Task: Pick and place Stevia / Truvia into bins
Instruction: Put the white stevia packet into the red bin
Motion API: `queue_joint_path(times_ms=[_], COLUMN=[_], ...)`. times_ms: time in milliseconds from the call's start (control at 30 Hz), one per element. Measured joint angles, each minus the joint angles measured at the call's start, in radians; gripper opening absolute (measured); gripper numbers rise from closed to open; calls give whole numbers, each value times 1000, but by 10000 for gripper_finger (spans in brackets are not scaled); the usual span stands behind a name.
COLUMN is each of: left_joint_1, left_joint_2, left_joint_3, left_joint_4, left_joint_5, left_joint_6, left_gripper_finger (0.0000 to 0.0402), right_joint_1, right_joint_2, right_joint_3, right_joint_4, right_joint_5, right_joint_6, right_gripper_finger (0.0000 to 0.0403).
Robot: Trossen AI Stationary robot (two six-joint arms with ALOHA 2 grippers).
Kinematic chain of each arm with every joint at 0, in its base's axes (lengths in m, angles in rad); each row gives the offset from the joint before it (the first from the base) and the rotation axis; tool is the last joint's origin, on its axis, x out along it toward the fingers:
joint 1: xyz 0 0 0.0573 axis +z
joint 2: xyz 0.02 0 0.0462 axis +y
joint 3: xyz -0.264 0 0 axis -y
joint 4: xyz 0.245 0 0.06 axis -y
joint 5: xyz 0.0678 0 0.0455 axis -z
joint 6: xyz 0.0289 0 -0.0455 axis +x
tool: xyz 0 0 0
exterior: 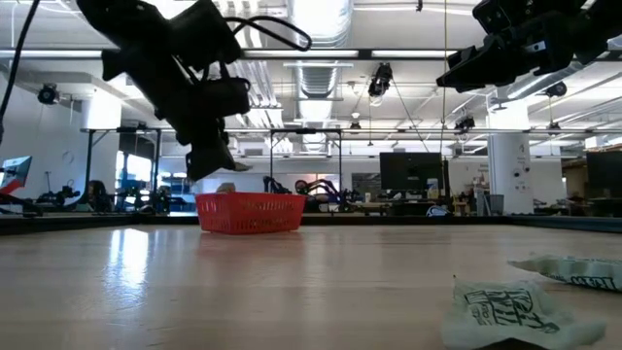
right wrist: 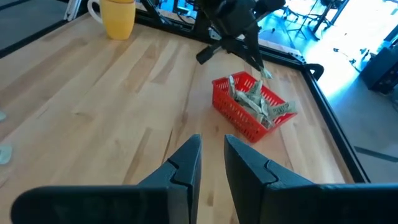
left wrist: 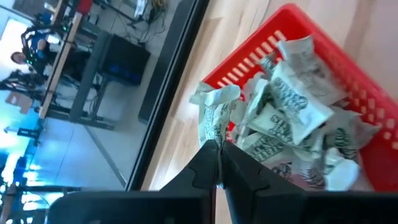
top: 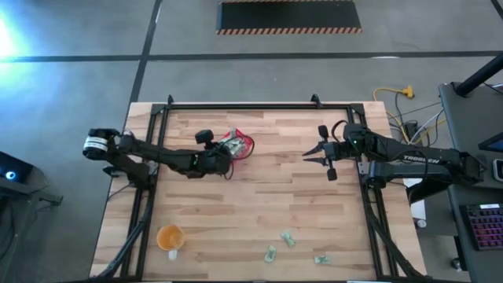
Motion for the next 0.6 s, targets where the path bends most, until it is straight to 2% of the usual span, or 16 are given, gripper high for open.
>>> queue_joint_path(times_ms=[333,600], left_joint_1=[22,22], left_joint_2=[0,1], left_joint_3=[-1,-1], left_joint_4=[12,12], left_joint_5=[15,23], left_joint_6=[0,0], left_gripper_finger=[7,68], right_joint_1=[0,0], right_joint_2=[0,0], right_joint_3=[0,0], right_joint_4=[0,0], right_joint_5=[0,0], right_joint_6=[-3,0], right_gripper_finger=[59,59])
